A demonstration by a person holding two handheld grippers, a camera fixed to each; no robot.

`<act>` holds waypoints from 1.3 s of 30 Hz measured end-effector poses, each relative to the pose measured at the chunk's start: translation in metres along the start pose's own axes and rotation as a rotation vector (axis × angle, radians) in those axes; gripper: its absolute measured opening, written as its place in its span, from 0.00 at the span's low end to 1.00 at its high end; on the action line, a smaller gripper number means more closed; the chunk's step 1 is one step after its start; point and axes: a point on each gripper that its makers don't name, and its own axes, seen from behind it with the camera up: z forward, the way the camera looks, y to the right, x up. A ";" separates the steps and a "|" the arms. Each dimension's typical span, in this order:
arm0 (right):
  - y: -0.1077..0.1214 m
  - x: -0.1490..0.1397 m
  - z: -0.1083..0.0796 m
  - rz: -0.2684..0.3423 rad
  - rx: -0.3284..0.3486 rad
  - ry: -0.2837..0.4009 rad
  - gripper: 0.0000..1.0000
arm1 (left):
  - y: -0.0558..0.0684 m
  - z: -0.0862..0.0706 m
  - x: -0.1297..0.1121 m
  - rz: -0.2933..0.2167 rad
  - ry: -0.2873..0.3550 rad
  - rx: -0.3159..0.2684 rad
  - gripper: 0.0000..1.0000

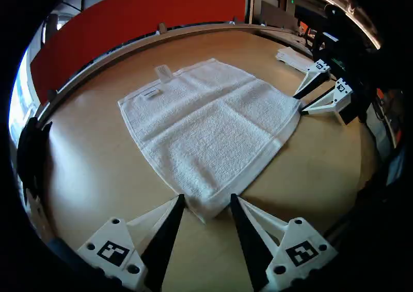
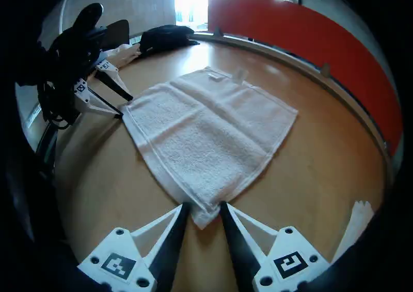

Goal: Fold towel

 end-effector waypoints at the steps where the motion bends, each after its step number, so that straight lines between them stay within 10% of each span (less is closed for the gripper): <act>1: 0.000 0.000 0.000 0.002 0.000 0.000 0.40 | 0.000 0.000 0.000 0.000 -0.001 0.000 0.60; 7: -0.003 0.000 0.001 0.010 0.011 0.001 0.30 | -0.003 0.000 0.002 -0.018 -0.009 0.020 0.21; 26: -0.008 0.012 -0.003 0.036 0.019 0.015 0.16 | -0.004 -0.003 0.004 -0.054 -0.030 0.032 0.18; 39: -0.001 0.046 -0.035 0.023 -0.004 0.054 0.15 | 0.000 -0.033 0.029 -0.099 0.004 0.042 0.18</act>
